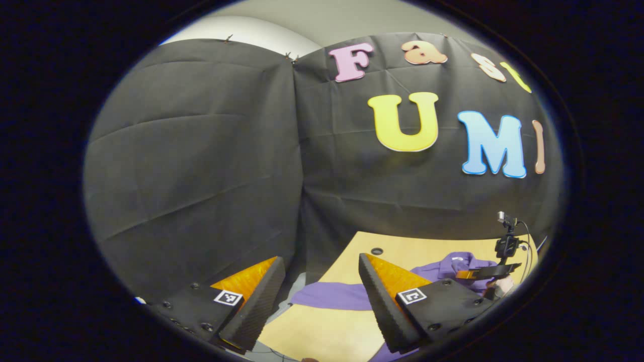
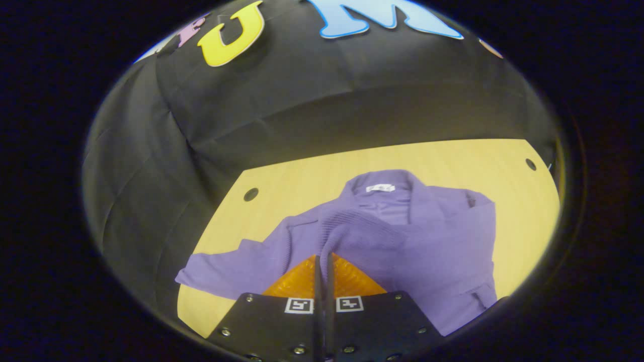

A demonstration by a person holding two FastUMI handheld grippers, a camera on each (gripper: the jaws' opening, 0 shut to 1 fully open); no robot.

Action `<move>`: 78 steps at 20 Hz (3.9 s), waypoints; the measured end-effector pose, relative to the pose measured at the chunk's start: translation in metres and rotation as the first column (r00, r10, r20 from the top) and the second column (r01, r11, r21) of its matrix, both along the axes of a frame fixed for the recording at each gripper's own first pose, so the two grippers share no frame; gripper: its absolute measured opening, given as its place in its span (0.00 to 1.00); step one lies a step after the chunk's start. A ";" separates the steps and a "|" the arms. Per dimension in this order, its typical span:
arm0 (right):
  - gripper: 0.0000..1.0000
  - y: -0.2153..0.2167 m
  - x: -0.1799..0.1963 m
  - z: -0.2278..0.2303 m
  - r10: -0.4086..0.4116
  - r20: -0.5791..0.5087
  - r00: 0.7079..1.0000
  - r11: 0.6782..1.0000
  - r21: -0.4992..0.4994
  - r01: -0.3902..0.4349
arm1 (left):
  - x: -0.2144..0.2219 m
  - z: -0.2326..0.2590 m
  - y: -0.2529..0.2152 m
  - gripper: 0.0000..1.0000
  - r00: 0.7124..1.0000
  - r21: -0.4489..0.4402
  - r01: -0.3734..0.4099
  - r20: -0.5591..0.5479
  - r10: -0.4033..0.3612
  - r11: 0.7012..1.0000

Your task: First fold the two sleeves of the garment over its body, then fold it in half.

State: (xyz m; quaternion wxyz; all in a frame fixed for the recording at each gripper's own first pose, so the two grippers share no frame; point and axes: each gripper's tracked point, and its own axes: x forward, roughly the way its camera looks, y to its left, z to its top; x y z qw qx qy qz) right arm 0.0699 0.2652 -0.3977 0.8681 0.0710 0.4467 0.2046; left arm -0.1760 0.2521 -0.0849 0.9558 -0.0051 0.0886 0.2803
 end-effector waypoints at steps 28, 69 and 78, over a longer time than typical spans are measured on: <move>0.73 0.004 -0.014 0.061 0.038 0.106 0.994 0.999 -0.022 -0.036 | 0.115 -0.159 0.063 0.94 0.980 -0.094 0.132 -0.140 -0.145 0.987; 0.73 -0.231 -0.067 0.186 -0.304 0.249 0.919 0.946 -0.038 0.323 | 0.194 -0.403 0.103 0.07 0.843 -0.290 -0.061 -0.527 -0.106 0.955; 0.73 -0.245 -0.072 0.185 -0.350 0.237 0.906 0.932 -0.006 0.362 | 0.251 -0.325 0.014 0.07 0.877 -0.262 0.163 -0.403 -0.262 0.951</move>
